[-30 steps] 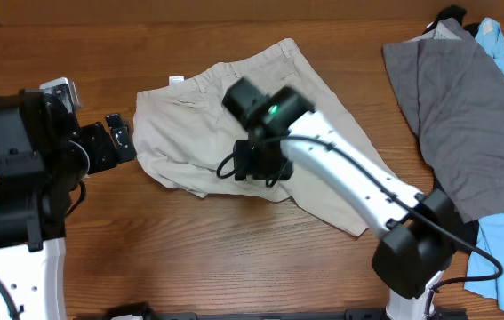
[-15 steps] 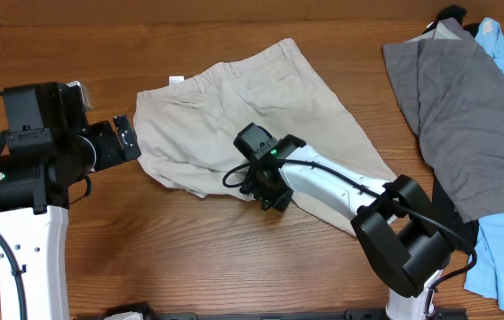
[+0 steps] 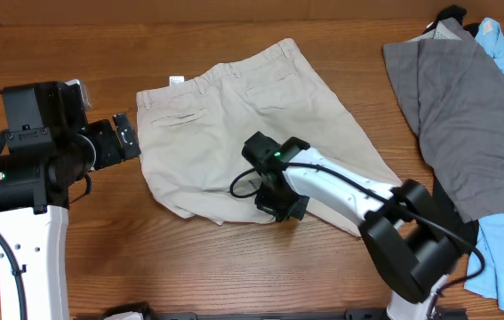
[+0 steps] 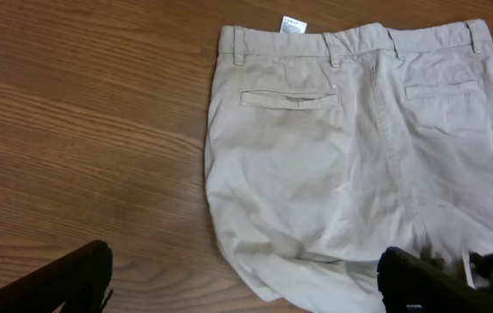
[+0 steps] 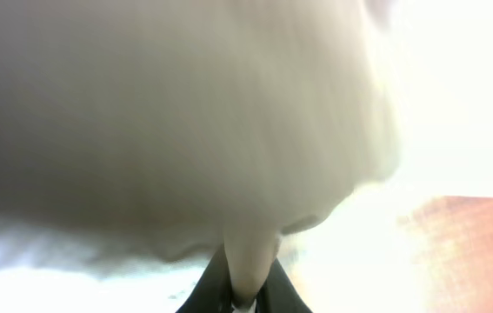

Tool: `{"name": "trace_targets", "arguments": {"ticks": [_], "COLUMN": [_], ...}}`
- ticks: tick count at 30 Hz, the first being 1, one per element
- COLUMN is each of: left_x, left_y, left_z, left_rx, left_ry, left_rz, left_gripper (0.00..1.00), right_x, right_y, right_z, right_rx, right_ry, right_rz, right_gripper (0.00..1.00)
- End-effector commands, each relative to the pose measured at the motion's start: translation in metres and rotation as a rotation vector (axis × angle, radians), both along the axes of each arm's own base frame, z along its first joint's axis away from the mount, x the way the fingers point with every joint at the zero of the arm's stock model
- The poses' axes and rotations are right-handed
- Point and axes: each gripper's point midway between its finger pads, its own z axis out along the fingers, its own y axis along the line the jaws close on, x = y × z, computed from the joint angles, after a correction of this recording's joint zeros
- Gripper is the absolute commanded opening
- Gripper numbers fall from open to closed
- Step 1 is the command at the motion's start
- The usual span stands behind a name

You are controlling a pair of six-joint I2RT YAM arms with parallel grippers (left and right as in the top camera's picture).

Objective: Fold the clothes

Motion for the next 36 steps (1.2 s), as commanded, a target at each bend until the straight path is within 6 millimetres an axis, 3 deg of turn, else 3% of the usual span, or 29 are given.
{"name": "trace_targets", "arguments": {"ticks": [1, 8, 11, 14, 17, 22, 28, 32, 36], "left_x": [0.004, 0.009, 0.011, 0.012, 0.012, 0.013, 0.016, 0.016, 0.015], "left_y": [0.005, 0.005, 0.006, 0.006, 0.007, 0.012, 0.014, 0.014, 0.014], "left_z": [0.005, 0.008, 0.01, 0.01, 0.011, 0.011, 0.013, 0.013, 0.012], "left_rx": [0.011, 0.017, 0.021, 0.021, 0.026, 0.063, 0.073, 0.073, 0.072], "left_ry": [-0.02, -0.045, -0.055, -0.059, -0.06, -0.063, -0.076, -0.076, -0.071], "left_rz": [0.018, 0.015, 0.012, 0.012, 0.015, 0.01, 0.017, 0.017, 0.017], "left_gripper": [1.0, 1.0, 1.0, 1.0, 1.0, 1.0, 1.0, 1.0, 1.0], "right_x": [-0.017, -0.053, -0.052, -0.05, -0.058, -0.086, -0.088, -0.091, -0.086], "right_y": [0.017, -0.003, -0.016, -0.011, 0.01, 0.072, 0.112, 0.133, 0.137], "right_z": [0.039, 0.067, 0.067, 0.067, 0.07, 0.071, 0.067, 0.056, 0.027], "right_rx": [0.175, 0.171, 0.107, 0.13, 0.228, 0.331, 0.324, 0.316, 0.23], "right_ry": [0.03, 0.132, 0.115, 0.108, 0.111, 0.013, -0.167, -0.24, -0.271], "right_rz": [0.095, 0.171, 0.178, 0.192, 0.281, 0.472, 0.513, 0.554, 0.526], "right_gripper": [0.11, 0.32, 0.38, 0.41, 0.45, 0.62, 0.63, 0.62, 0.59]}}
